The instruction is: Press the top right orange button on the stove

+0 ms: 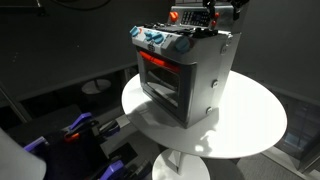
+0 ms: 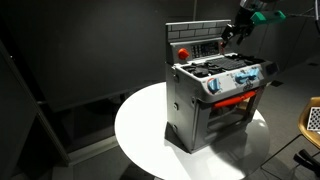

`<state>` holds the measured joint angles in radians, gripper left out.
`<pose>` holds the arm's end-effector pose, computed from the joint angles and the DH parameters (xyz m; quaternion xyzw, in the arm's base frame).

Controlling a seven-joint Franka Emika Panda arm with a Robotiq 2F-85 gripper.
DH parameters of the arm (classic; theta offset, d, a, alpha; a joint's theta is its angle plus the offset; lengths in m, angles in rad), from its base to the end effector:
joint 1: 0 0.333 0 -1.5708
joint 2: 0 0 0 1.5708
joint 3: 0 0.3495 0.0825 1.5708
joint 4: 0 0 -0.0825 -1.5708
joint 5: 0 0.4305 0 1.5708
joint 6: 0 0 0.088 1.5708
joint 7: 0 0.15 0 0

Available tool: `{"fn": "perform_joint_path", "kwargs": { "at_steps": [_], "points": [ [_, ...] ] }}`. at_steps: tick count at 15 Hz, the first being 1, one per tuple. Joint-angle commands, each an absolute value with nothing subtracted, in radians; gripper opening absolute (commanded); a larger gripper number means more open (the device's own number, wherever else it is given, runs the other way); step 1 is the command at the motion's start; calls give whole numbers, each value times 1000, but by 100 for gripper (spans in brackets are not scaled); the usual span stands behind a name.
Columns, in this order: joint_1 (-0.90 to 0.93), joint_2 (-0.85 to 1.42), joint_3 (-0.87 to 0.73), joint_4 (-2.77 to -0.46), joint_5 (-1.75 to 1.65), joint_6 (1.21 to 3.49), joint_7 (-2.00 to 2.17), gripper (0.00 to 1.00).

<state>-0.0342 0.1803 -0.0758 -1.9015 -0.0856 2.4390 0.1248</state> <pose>0.6903 -0.0768 0.4142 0.9795 -0.0863 0.1779 0.0383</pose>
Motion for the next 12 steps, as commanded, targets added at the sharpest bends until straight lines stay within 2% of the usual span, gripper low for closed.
{"fn": "perform_joint_path", "kwargs": {
  "at_steps": [1,6,12],
  "points": [
    [-22,210,-82,-1854,-128,2454,176,100],
    [-19,216,-90,-1845,-169,2452,208,100],
    [-33,172,-84,-1865,-131,2341,154,100]
  ]
}}
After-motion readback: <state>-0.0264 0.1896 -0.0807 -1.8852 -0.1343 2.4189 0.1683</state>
